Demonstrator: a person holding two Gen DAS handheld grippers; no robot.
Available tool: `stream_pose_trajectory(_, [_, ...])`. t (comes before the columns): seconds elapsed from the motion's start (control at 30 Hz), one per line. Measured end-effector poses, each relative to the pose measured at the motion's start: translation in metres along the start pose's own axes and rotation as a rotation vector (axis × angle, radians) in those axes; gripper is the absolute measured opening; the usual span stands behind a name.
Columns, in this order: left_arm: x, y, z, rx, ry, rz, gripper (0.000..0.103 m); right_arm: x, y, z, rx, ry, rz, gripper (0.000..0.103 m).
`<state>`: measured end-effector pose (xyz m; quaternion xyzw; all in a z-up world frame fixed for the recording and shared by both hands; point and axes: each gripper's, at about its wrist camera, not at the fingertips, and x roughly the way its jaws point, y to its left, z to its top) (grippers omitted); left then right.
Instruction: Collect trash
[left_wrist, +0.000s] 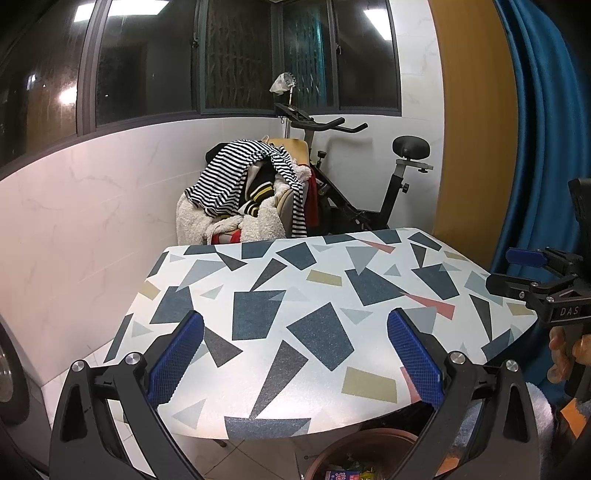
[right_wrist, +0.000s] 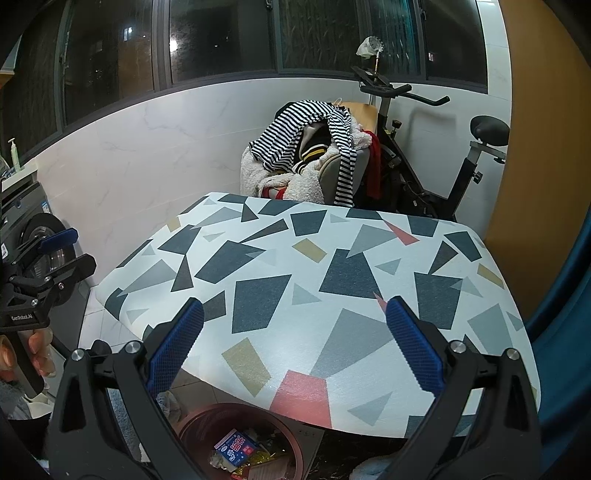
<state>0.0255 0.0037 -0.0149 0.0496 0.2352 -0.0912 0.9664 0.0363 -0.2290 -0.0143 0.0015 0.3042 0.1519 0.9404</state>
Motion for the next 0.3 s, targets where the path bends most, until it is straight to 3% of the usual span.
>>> stream_pose_trajectory(0.3, [0.0024, -0.0001, -0.0013, 0.001, 0.017, 0.001, 0.097, -0.0021, -0.0017, 0.0, 0.002, 0.002, -0.001, 0.097])
